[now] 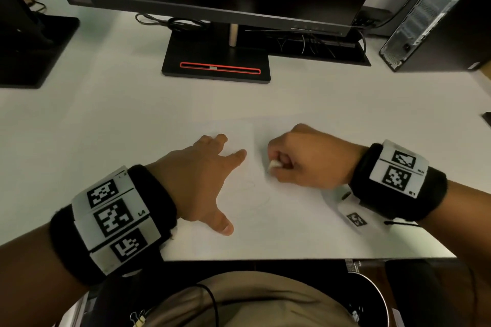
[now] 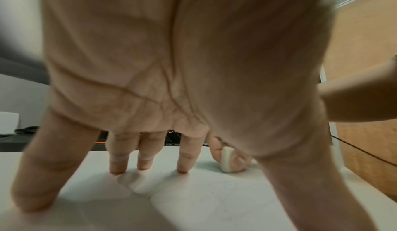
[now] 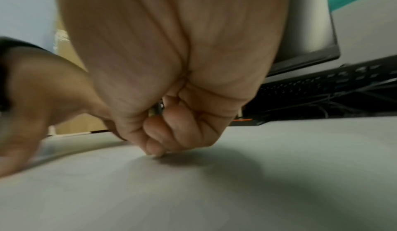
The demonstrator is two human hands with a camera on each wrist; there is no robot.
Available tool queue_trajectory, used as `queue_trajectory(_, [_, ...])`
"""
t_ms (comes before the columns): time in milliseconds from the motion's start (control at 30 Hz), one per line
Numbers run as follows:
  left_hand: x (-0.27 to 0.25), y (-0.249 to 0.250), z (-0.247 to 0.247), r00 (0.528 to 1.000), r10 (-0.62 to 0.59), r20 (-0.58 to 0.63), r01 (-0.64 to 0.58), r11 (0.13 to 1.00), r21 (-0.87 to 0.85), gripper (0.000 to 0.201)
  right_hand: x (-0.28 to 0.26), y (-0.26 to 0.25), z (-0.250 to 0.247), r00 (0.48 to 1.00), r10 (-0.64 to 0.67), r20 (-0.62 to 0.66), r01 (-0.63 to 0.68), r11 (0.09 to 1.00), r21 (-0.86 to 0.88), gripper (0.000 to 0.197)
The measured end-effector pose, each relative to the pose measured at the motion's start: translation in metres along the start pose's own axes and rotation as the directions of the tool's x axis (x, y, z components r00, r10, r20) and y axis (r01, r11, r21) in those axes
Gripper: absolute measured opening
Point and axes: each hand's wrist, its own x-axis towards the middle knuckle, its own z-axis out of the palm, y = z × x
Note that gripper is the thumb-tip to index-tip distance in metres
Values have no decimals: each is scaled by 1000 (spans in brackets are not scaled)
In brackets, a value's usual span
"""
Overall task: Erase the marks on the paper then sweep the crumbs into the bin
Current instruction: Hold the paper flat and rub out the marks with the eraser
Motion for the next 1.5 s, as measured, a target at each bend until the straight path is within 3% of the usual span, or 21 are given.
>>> queue_trajectory(100, [0, 0, -1, 1000, 4, 3, -4, 1000, -2, 128, -11, -11, 7, 992, -94, 89, 88, 994, 69, 21])
queue_trajectory(233, [2, 2, -1, 1000, -1, -4, 1, 1000, 15, 129, -8, 5, 1, 1000, 6, -20, -6, 1000, 1, 25])
queue_trajectory(367, [1, 2, -1, 1000, -1, 2, 1, 1000, 8, 129, -19, -11, 11, 993, -98, 69, 93, 994, 65, 22])
queue_trajectory(500, [3, 3, -1, 1000, -7, 0, 7, 1000, 15, 129, -17, 7, 0, 1000, 8, -10, -7, 1000, 18, 27])
queue_trajectory(667, [3, 2, -1, 1000, -9, 7, 8, 1000, 8, 129, -32, -6, 13, 995, -79, 53, 74, 994, 85, 24])
queue_trajectory(800, [4, 4, -1, 1000, -12, 4, 12, 1000, 23, 129, -30, 11, 5, 999, 42, -31, -41, 999, 33, 25])
queue_trajectory(933, [3, 4, -1, 1000, -13, 11, 13, 1000, 18, 129, -42, -11, 18, 996, -83, 42, 78, 990, 121, 22])
queue_trajectory(1067, [3, 7, -2, 1000, -27, 13, 26, 999, 25, 128, -39, 6, 11, 999, 47, -27, -45, 995, 84, 25])
queue_trajectory(1233, [4, 8, -3, 999, -32, 12, 32, 999, 26, 128, -44, -20, 27, 998, -61, 9, 60, 989, 136, 24])
queue_trajectory(1367, [5, 10, -3, 999, -32, 12, 31, 999, 41, 129, -39, -7, 20, 997, 58, -45, -51, 991, 126, 25])
queue_trajectory(1500, [4, 9, -2, 1000, -28, 12, 28, 999, 40, 127, -45, -30, 29, 997, -66, 30, 61, 987, 150, 24])
